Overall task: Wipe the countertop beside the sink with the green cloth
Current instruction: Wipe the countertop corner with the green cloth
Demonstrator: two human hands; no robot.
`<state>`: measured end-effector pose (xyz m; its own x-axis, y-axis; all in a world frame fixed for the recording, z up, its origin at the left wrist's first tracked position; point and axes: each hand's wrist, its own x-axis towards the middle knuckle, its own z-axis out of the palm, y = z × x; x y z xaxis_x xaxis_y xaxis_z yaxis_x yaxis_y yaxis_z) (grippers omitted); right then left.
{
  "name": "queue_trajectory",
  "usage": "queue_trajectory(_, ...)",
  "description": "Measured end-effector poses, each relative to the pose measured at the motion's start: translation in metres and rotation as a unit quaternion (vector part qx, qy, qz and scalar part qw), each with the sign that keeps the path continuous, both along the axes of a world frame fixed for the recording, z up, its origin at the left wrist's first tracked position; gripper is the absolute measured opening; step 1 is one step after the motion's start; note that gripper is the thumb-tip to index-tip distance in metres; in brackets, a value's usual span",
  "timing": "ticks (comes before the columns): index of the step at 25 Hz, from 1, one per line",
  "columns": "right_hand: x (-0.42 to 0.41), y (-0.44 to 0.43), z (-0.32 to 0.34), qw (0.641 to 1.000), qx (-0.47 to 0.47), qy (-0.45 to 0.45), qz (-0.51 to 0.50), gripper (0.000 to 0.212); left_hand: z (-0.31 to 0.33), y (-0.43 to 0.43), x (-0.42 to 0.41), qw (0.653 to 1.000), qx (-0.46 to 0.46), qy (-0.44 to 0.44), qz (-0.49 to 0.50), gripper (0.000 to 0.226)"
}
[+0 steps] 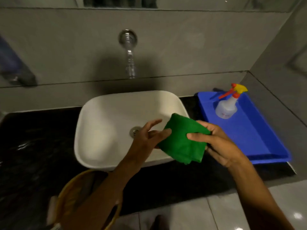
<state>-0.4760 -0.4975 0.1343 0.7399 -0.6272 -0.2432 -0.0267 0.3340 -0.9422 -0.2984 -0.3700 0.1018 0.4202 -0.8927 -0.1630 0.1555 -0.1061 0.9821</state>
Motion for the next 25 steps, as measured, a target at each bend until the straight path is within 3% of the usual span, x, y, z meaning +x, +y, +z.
queue_trajectory(2,0.063,0.039,-0.007,0.999,0.044,-0.002,0.019,0.043,-0.001,0.054,0.045,0.997,0.015,-0.019,0.079,0.026)
queue_trajectory(5,0.155,0.111,-0.037,0.989,0.140,-0.008,0.042,0.045,-0.025,0.141,0.098,0.970,0.042,0.010,0.240,0.029)
queue_trajectory(9,0.291,0.223,-0.084,0.981,-0.018,0.102,0.164,0.042,-0.074,0.273,0.155,0.899,0.138,-0.058,0.411,0.037)
queue_trajectory(12,0.384,0.282,-0.112,0.930,-0.148,0.165,0.294,0.047,-0.113,0.338,0.179,0.851,0.191,-0.095,0.479,0.046)
queue_trajectory(14,0.431,0.312,-0.131,0.859,-0.262,0.232,0.373,0.052,-0.134,0.366,0.196,0.837,0.217,-0.146,0.481,0.051)
queue_trajectory(16,0.450,0.338,-0.154,0.775,-0.413,0.300,0.373,0.057,-0.156,0.391,0.221,0.816,0.259,-0.254,0.450,0.056)
queue_trajectory(19,0.435,0.383,-0.188,0.670,-0.561,0.299,0.384,0.070,-0.184,0.420,0.269,0.757,0.346,-0.390,0.393,0.052)
queue_trajectory(21,0.421,0.394,-0.211,0.605,-0.639,0.279,0.385,0.073,-0.200,0.431,0.288,0.750,0.392,-0.411,0.340,0.052)
queue_trajectory(22,0.421,0.390,-0.219,0.592,-0.662,0.278,0.366,0.072,-0.207,0.433,0.292,0.745,0.405,-0.420,0.323,0.053)
queue_trajectory(25,0.437,0.357,-0.229,0.633,-0.642,0.328,0.281,0.071,-0.222,0.437,0.297,0.741,0.404,-0.436,0.312,0.056)
